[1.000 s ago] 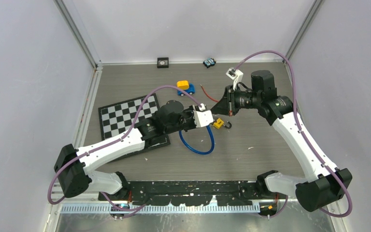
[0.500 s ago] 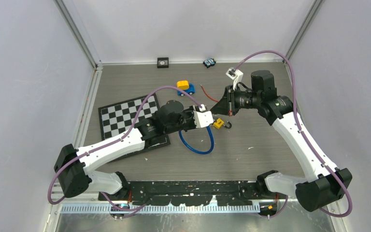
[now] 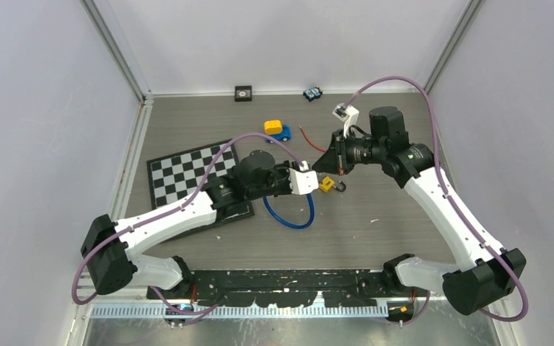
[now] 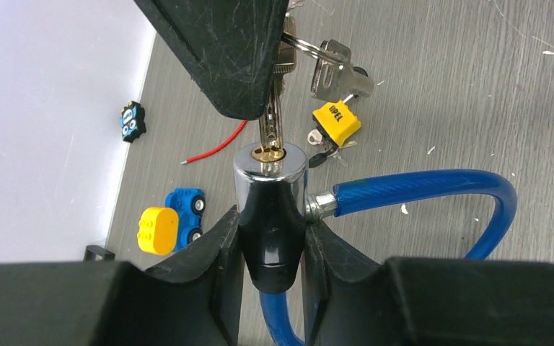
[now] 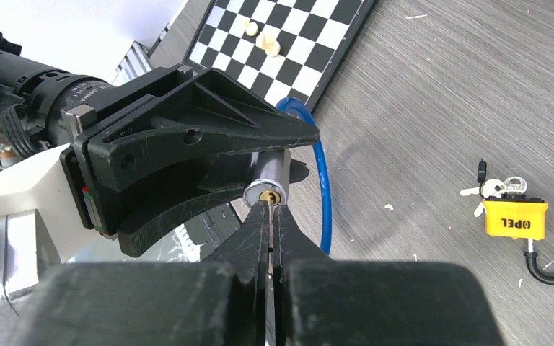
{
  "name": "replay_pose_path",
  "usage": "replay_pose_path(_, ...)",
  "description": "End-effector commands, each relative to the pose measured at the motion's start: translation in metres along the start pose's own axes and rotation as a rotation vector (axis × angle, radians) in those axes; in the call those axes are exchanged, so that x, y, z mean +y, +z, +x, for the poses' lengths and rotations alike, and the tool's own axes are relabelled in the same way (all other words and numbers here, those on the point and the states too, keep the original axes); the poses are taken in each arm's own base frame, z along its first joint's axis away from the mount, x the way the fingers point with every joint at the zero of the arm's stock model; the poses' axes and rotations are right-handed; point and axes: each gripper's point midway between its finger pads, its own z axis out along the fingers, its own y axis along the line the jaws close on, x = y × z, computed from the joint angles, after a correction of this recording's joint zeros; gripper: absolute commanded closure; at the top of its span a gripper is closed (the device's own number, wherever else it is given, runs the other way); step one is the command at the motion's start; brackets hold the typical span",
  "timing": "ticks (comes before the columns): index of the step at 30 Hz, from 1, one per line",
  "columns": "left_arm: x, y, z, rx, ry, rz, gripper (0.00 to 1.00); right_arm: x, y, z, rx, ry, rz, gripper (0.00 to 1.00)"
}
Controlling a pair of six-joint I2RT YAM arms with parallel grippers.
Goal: Unlock with the key
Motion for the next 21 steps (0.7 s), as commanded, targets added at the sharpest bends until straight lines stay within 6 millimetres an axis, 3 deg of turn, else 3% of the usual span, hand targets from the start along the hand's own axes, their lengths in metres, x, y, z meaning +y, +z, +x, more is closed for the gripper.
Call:
replay_pose_path(1, 0.0104, -0.0006, -0.037, -0.129, 0.063, -0.03, 1.0, 0.0005, 0.0033, -0.0093, -0.019, -0.055, 0.021, 1.0)
replay_pose_path(21, 0.0033, 0.0018, -0.0339, -0.127, 0.014, -0.013, 1.0, 0.0047, 0.0112, -0.0087, -0.041, -0.089, -0.01, 1.0)
